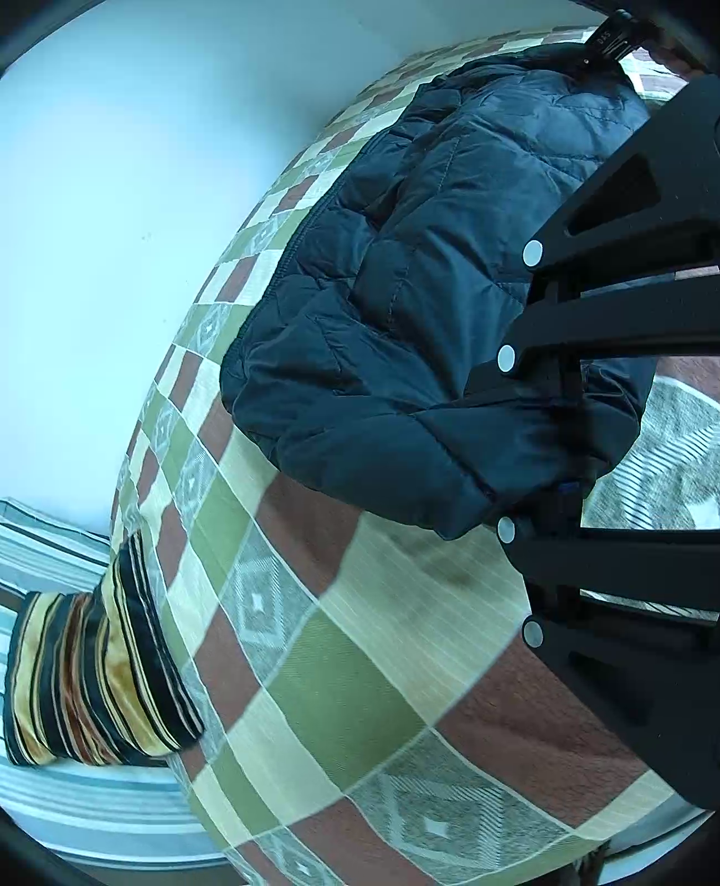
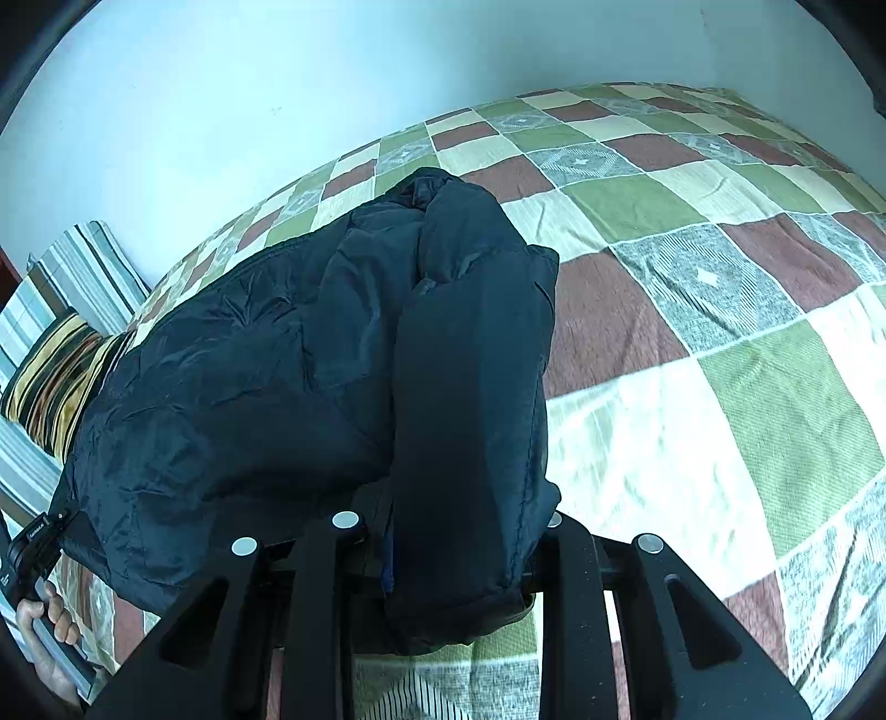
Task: Fold large clothes
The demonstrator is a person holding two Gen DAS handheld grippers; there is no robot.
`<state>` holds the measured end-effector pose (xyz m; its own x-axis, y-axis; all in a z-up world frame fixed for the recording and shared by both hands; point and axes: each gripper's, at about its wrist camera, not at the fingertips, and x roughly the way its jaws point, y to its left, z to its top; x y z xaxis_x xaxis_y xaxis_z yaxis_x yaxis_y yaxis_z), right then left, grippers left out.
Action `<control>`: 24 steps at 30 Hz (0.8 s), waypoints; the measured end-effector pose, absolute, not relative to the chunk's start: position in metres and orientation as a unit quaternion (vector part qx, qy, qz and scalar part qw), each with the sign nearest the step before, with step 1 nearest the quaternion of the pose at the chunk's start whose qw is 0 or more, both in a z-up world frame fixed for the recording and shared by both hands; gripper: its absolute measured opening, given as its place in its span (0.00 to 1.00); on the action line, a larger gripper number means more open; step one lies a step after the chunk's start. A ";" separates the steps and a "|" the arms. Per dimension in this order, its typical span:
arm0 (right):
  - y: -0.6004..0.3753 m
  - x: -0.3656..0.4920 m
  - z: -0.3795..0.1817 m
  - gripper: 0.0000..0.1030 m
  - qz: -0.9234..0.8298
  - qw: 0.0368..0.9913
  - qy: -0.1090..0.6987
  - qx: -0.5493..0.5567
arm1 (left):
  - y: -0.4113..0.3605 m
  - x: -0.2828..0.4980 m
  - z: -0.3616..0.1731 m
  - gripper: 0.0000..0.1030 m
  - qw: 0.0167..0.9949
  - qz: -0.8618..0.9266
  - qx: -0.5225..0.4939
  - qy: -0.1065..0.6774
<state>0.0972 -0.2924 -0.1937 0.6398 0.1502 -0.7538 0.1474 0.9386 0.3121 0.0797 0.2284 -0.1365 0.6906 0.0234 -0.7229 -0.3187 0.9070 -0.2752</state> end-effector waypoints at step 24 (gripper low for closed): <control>-0.302 0.070 -0.133 0.45 -0.070 0.918 0.370 0.128 | 0.241 0.065 -0.137 0.64 0.892 0.066 -0.225 0.385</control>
<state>0.0696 -0.3024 -0.1333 0.7169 -0.0345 -0.6963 0.2236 0.9574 0.1828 0.0651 0.2409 -0.1365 0.6942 -0.0555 -0.7176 -0.2912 0.8901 -0.3506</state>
